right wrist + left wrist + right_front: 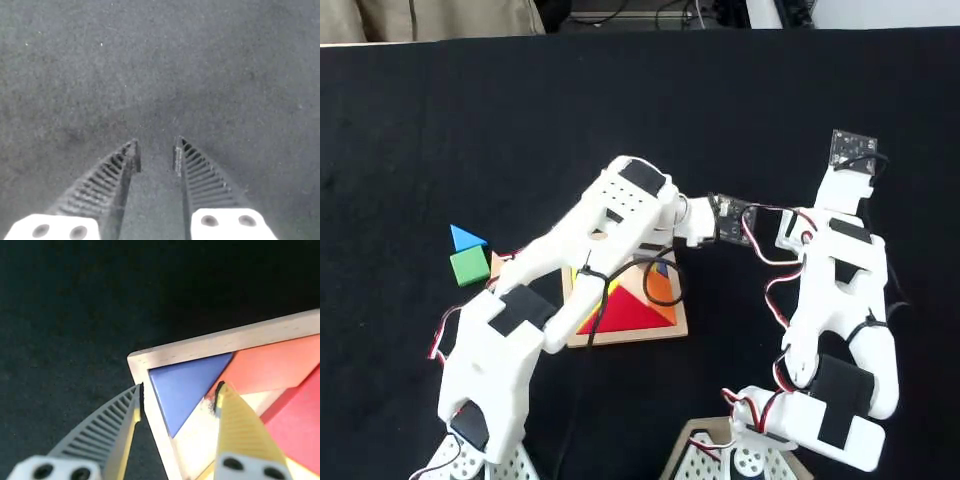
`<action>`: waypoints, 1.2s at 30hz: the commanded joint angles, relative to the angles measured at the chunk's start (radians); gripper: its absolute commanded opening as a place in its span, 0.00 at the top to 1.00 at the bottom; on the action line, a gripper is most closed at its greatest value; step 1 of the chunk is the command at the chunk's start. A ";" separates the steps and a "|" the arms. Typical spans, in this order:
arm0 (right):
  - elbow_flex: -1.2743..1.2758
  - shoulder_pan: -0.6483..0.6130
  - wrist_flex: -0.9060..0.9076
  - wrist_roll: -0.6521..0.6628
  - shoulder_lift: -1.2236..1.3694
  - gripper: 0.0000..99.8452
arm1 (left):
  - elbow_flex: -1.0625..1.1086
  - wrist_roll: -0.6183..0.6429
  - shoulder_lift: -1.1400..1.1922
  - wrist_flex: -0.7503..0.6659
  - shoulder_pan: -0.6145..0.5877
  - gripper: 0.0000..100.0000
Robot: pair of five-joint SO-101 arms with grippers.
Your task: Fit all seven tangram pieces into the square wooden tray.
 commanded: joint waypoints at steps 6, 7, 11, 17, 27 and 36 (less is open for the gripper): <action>-0.025 -0.028 -0.031 0.003 0.002 0.88 | -0.286 0.245 -0.183 0.334 0.005 0.76; -0.018 -0.028 -0.041 0.003 0.002 0.88 | -0.317 0.287 -0.213 0.373 0.002 0.76; 0.001 -0.031 -0.066 0.003 -0.001 0.88 | -0.406 0.419 -0.365 0.546 0.005 0.76; 0.004 -0.032 -0.066 0.003 0.001 0.88 | -0.392 0.683 -0.675 0.582 -0.171 0.76; 0.004 -0.034 -0.066 0.002 0.002 0.88 | 0.061 0.913 -0.884 0.578 -0.684 0.76; 0.027 -0.078 -0.092 0.012 0.002 0.88 | 0.364 0.888 -0.672 0.460 -0.750 0.76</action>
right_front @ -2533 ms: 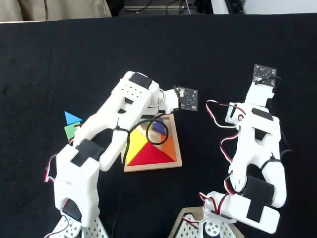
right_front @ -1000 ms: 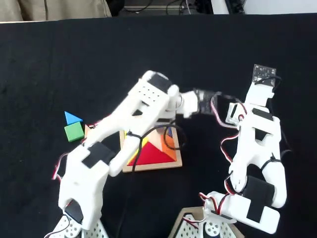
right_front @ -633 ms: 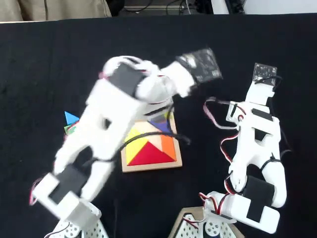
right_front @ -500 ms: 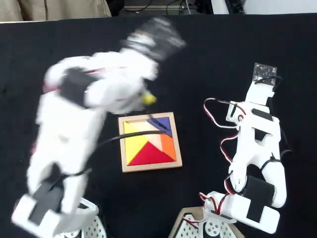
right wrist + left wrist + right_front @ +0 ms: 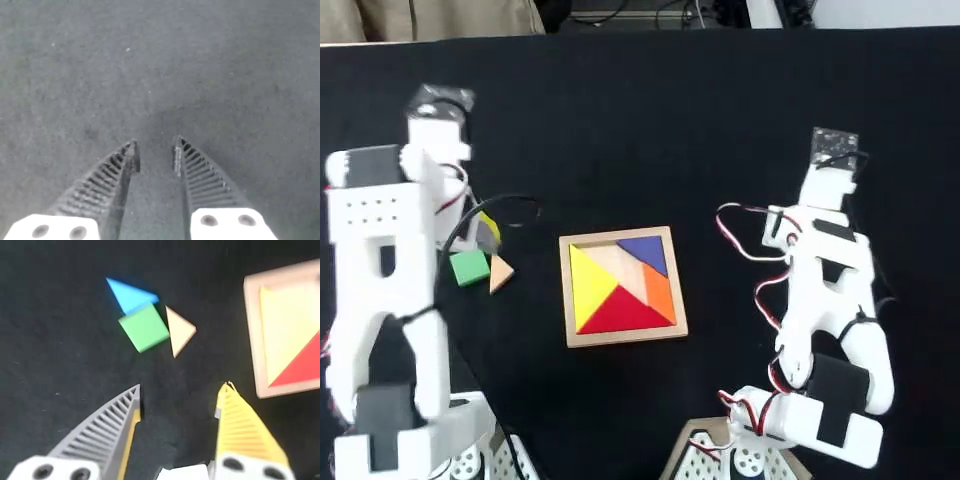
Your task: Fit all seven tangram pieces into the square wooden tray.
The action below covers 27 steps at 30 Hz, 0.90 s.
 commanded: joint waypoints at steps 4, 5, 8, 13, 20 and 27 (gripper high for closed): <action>-0.005 -0.015 -0.025 0.008 0.002 0.88 | 0.053 0.115 0.120 -0.155 -0.022 0.76; -0.005 -0.015 -0.025 0.008 0.002 0.88 | 0.076 0.153 0.141 -0.187 -0.018 0.76; -0.005 -0.015 -0.025 0.008 0.002 0.88 | 0.153 0.229 0.196 -0.292 0.033 0.76; -0.005 -0.015 -0.026 0.008 0.002 0.88 | 0.249 0.301 0.258 -0.486 0.091 0.76; -0.005 -0.015 -0.026 0.008 0.002 0.88 | 0.259 0.324 0.310 -0.545 0.105 0.76; -0.005 -0.017 -0.028 0.008 0.002 0.88 | 0.274 0.325 0.345 -0.543 0.168 0.76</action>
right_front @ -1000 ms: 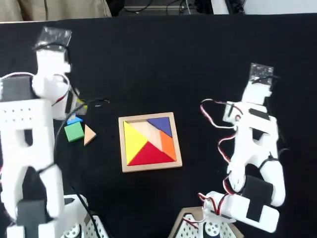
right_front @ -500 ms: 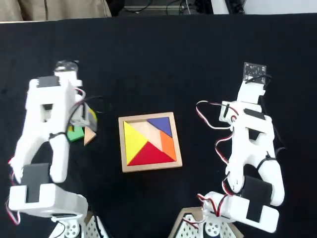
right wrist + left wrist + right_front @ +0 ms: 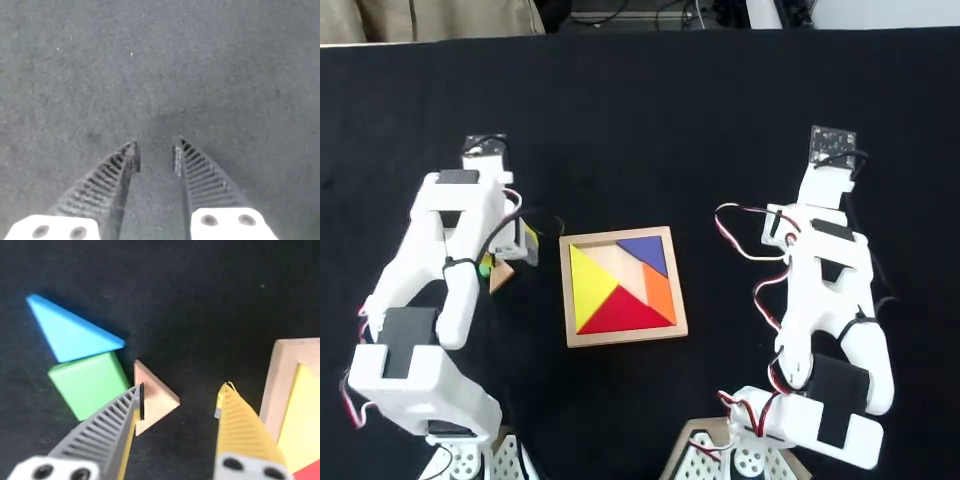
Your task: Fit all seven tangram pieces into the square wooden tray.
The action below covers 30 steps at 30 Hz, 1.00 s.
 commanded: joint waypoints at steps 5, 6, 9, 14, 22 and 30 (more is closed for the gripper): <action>-0.005 -0.014 -0.021 0.008 0.002 0.88 | 0.015 0.011 0.011 -0.006 0.067 0.76; -0.005 -0.014 -0.021 0.008 0.002 0.88 | 0.015 0.011 0.011 -0.006 0.064 0.76; -0.005 -0.014 -0.021 0.008 0.002 0.88 | 0.013 0.011 0.014 -0.005 0.044 0.76; -0.005 -0.014 -0.021 0.008 0.002 0.88 | 0.015 0.011 0.003 0.046 0.022 0.76; -0.005 -0.014 -0.021 0.008 0.002 0.88 | 0.016 0.009 0.003 0.071 0.016 0.76; -0.005 -0.014 -0.021 0.008 0.004 0.88 | 0.010 0.009 -0.080 0.147 0.019 0.76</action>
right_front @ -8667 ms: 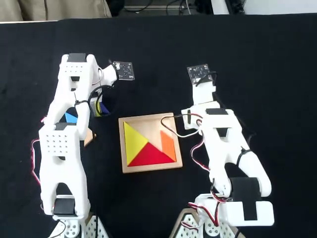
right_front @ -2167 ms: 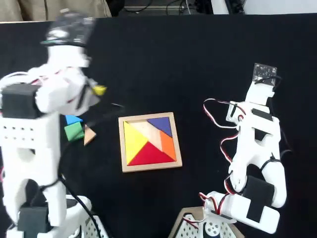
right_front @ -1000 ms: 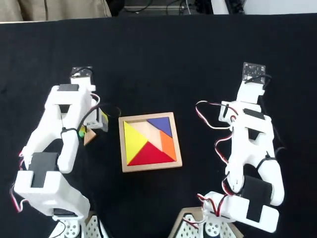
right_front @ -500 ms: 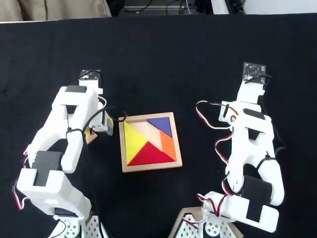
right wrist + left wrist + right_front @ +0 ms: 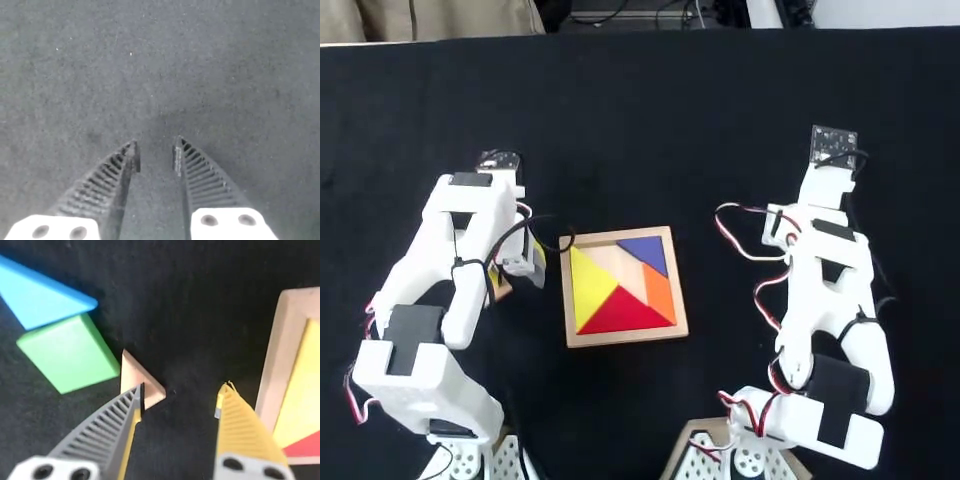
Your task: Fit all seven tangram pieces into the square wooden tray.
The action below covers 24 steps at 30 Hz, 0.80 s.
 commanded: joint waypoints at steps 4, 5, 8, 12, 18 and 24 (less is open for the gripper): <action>-0.005 -0.014 -0.021 0.008 0.004 0.88 | 0.045 0.006 -0.193 0.058 -0.005 0.76; -0.005 -0.014 -0.021 0.008 0.004 0.88 | 0.068 0.005 -0.215 0.051 -0.005 0.76; -0.005 -0.014 -0.021 0.008 0.004 0.88 | 0.157 0.003 -0.247 -0.034 -0.015 0.76; -0.005 -0.014 -0.021 0.008 0.004 0.88 | 0.257 0.003 -0.247 -0.169 -0.013 0.76; 0.005 -0.014 -0.043 0.008 0.004 0.88 | 0.317 0.002 -0.252 -0.290 -0.047 0.76; 0.012 -0.014 -0.049 0.008 0.004 0.88 | 0.300 0.000 -0.259 -0.267 -0.065 0.76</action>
